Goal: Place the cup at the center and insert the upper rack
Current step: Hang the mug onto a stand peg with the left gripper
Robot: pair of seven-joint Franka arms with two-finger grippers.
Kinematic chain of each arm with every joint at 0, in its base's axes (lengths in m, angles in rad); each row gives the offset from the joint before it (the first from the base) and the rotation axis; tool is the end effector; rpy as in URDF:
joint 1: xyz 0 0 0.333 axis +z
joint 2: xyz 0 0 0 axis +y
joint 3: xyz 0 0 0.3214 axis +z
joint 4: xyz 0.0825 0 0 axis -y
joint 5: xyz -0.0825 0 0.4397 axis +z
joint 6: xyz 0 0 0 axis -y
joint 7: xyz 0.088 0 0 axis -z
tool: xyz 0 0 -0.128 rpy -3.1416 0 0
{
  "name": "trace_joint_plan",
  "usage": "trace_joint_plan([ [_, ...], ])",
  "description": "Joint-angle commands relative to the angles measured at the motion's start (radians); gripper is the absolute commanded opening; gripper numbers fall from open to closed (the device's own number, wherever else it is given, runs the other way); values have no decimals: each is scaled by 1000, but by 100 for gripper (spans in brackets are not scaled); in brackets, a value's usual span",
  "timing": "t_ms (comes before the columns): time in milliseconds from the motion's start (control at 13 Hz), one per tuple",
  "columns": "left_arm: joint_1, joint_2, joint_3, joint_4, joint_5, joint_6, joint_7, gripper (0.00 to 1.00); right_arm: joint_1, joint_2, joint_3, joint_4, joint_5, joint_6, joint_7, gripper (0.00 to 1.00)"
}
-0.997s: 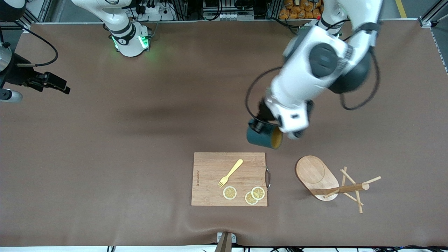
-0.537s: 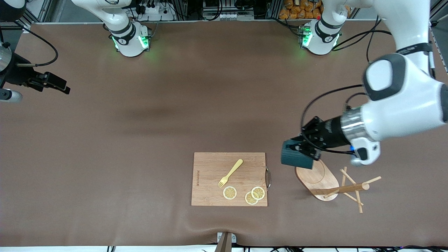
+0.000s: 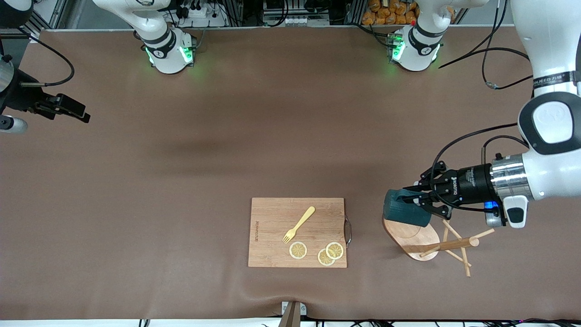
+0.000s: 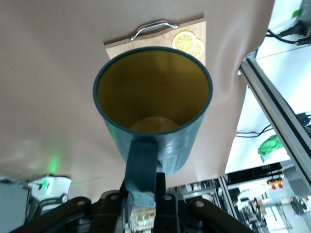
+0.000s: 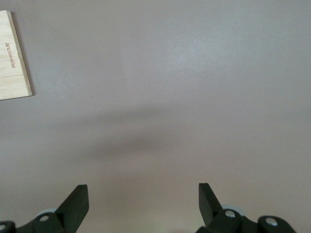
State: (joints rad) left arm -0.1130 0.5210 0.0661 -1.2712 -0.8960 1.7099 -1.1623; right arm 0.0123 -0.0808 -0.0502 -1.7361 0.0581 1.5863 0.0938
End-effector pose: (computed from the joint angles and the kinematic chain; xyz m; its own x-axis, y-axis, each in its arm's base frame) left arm 0.7587 -0.1361 0.4595 0.2700 0.6267 -0.7310 0.9620 -0.2085 0.1765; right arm 0.5802 -0.0155 0.5715 0.9885 -0.1315 -0.0746 -0.1357 -0.9892 -0.0552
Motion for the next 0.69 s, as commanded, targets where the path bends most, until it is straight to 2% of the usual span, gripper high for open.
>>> trace_joint_plan([
  [0, 52, 22, -11, 4, -47, -49, 105, 0, 3, 3, -2, 7, 6, 1, -9, 100],
  [230, 88, 40, -12, 4, -79, -52, 163, 0, 3, 4, -2, 7, 6, 1, -8, 100],
  [613, 179, 94, -12, 4, -155, -173, 332, 0, -9, 6, -5, 6, 19, 0, -9, 100],
])
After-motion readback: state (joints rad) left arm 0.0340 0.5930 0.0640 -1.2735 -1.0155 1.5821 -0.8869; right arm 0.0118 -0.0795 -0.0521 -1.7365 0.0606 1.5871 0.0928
